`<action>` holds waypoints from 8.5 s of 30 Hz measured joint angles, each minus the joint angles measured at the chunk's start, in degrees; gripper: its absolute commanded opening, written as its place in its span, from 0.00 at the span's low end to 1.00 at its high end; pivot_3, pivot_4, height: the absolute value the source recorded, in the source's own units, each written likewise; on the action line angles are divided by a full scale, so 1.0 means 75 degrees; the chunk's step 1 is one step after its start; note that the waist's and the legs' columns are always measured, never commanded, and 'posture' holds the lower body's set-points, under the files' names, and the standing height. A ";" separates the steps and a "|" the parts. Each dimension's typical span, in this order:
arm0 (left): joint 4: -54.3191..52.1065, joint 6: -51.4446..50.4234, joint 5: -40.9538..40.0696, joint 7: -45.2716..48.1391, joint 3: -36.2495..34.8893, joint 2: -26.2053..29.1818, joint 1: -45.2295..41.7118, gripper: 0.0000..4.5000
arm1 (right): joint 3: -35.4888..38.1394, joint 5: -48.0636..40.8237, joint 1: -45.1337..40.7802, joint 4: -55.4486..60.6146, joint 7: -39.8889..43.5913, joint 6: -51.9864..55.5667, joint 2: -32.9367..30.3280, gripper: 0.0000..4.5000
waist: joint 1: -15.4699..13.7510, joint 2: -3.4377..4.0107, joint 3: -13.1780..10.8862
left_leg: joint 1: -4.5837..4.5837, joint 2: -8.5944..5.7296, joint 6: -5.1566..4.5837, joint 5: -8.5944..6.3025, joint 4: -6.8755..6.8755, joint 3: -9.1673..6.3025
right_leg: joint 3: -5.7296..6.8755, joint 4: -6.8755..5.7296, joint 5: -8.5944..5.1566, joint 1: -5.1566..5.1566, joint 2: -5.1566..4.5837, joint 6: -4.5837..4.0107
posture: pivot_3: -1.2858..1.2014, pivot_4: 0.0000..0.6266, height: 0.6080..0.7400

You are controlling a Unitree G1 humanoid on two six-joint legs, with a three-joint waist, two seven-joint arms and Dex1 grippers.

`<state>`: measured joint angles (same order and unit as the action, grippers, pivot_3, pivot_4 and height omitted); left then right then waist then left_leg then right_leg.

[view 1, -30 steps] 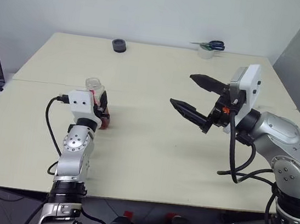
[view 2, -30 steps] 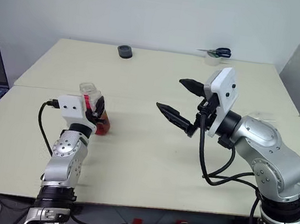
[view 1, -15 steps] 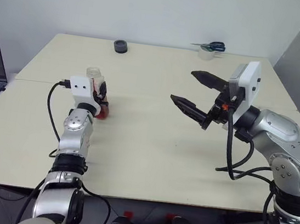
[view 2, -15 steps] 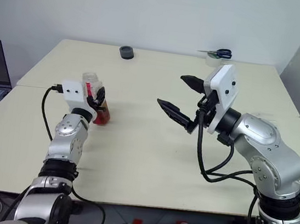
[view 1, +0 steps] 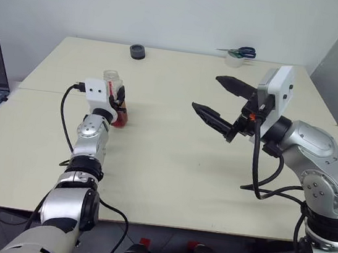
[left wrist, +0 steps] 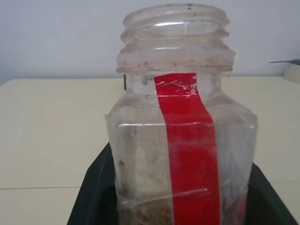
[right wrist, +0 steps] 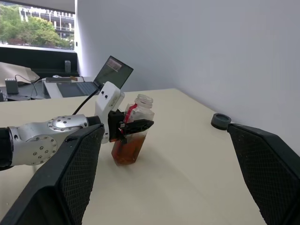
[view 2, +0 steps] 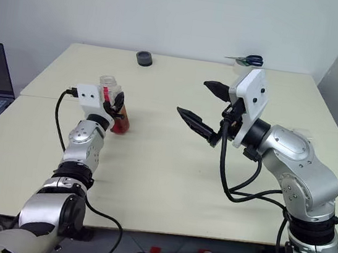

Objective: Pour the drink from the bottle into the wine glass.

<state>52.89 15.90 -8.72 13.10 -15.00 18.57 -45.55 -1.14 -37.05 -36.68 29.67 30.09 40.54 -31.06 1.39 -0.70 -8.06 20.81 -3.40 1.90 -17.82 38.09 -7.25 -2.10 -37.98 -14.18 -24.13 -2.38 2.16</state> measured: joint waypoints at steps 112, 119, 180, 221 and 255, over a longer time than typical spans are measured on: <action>-1.0846 -0.7087 -0.3336 0.3835 0.2255 0.1545 0.4385 1.00 | 0.5768 -0.2333 0.0874 -0.4165 -0.6612 0.0320 0.4254 1.00 | 0.0083 0.0056 -0.0074 | -0.0017 0.0022 -0.0027 -0.0013 -0.0017 0.0042 | -0.0025 0.0001 -0.0003 0.0009 0.0046 -0.0003 | 0.52 0.24 1.00; -1.0852 -0.7090 -0.3345 0.3667 0.2265 0.1497 0.4201 1.00 | 0.5684 -0.2339 -0.0005 -0.5998 -0.5964 -0.0811 0.3934 1.00 | 0.0173 0.0056 -0.0074 | -0.0022 0.0027 -0.0033 -0.0016 -0.0017 0.0048 | -0.0030 -0.0004 -0.0002 0.0009 0.0046 -0.0004 | 0.52 0.24 1.00; -1.1804 -0.7045 -0.3676 0.3647 0.1684 0.2228 0.6287 1.00 | 0.0214 0.4565 0.1287 -0.6494 -0.2814 -0.4221 0.2460 0.05 | 0.0013 0.0032 -0.0054 | -0.0050 0.0022 -0.0021 -0.0010 -0.0020 0.0011 | -0.0019 0.0034 -0.0008 0.0065 0.0027 -0.0007 | 0.52 0.24 1.00; -1.1449 -0.4415 -0.1499 0.1937 0.0602 0.1031 0.8510 1.00 | -0.0003 0.5319 -0.2919 -1.3465 -0.2172 -0.7818 0.4968 0.42 | 0.0247 0.0037 -0.0132 | -0.0083 0.0075 -0.0019 -0.0034 -0.0049 0.0051 | -0.0029 0.0028 -0.0009 0.0050 0.0054 -0.0034 | 0.52 0.24 1.00; -0.9549 -0.4808 -0.0099 -0.0832 0.1075 -0.0872 0.5810 1.00 | 0.0458 0.0752 0.2439 -0.0545 0.3295 -0.2237 -0.0999 1.00 | -0.0007 -0.0007 -0.0148 | -0.0005 0.0056 -0.0003 -0.0024 -0.0012 0.0012 | -0.0008 0.0034 -0.0009 0.0019 0.0035 -0.0026 | 0.52 0.24 1.00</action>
<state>-18.72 -20.16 -9.46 6.86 -6.93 12.02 -1.98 2.29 -31.41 -18.39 25.58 54.80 23.76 -38.55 1.34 -0.76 -9.18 20.78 -2.98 1.88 -18.00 38.00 -7.16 -2.17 -37.73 -14.25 -23.99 -2.11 1.97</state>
